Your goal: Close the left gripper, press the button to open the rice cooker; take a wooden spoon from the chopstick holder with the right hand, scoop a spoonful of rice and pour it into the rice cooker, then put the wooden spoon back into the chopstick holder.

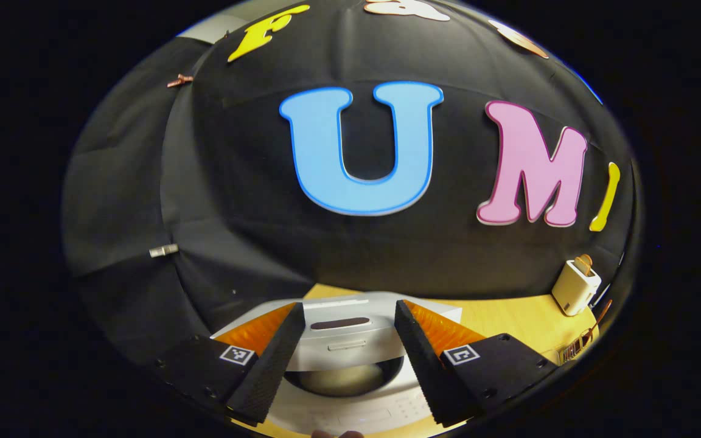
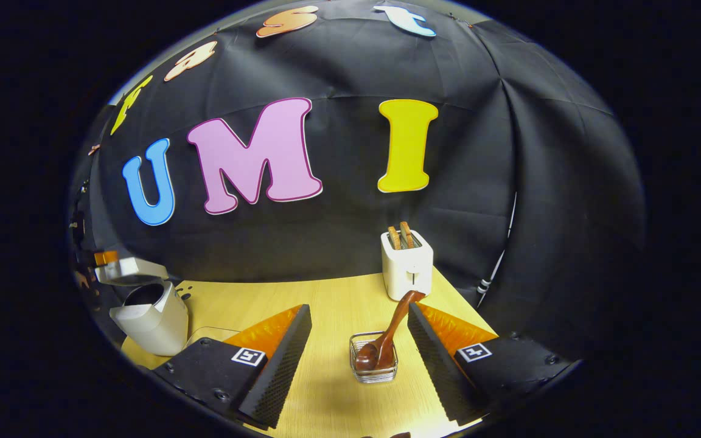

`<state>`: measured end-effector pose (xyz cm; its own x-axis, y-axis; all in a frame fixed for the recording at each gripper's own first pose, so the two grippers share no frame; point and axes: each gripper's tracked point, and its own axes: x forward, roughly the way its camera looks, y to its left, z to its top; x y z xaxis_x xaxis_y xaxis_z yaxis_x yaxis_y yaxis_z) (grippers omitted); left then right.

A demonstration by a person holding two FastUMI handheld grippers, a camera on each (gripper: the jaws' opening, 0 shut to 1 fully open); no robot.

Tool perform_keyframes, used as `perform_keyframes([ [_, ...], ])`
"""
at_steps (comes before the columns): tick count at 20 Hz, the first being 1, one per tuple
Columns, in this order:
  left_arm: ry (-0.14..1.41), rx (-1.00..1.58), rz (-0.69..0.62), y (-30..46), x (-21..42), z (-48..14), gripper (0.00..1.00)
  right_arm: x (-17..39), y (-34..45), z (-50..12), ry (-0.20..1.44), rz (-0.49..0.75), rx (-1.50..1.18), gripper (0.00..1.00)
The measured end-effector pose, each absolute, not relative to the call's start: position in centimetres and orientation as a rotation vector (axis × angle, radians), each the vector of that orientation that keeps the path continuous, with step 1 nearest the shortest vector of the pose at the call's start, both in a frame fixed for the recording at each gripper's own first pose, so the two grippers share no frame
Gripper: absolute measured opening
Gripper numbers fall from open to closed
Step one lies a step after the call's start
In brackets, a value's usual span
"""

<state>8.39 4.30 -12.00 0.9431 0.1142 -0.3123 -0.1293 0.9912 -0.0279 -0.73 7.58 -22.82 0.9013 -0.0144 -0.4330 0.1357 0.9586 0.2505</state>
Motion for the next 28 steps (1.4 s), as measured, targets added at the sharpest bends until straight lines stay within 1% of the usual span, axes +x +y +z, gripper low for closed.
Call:
perform_keyframes([
  [3, 0.376, -0.039, 0.120, 4.1, 7.3, -15.8, 0.98, -0.3, 8.4, -22.7, 0.448, -0.054, 0.279, 0.98],
  [12, 0.529, -0.008, 0.129, 3.5, 6.7, -21.9, 0.99, 0.3, 9.8, -22.9, 0.459, -0.009, 0.289, 0.98],
  [13, 0.510, 0.002, 0.127, 3.5, 7.0, -21.8, 0.99, 0.5, 10.1, -22.8, 0.458, -0.004, 0.293, 0.98],
  [14, 0.527, 0.000, 0.125, 3.5, 6.7, -22.0, 1.00, 0.5, 10.3, -22.8, 0.458, -0.002, 0.294, 0.98],
  [19, 0.511, -0.013, 0.127, 3.4, 6.8, -22.1, 1.00, 0.8, 11.9, -22.4, 0.449, 0.029, 0.305, 0.98],
  [26, 0.482, -0.019, 0.118, 3.5, 7.0, -21.3, 1.00, 1.1, 15.7, -21.0, 0.434, 0.122, 0.312, 0.98],
  [28, 0.453, -0.026, 0.126, 3.6, 7.0, -20.5, 0.97, 1.2, 16.7, -20.0, 0.417, 0.150, 0.290, 0.98],
])
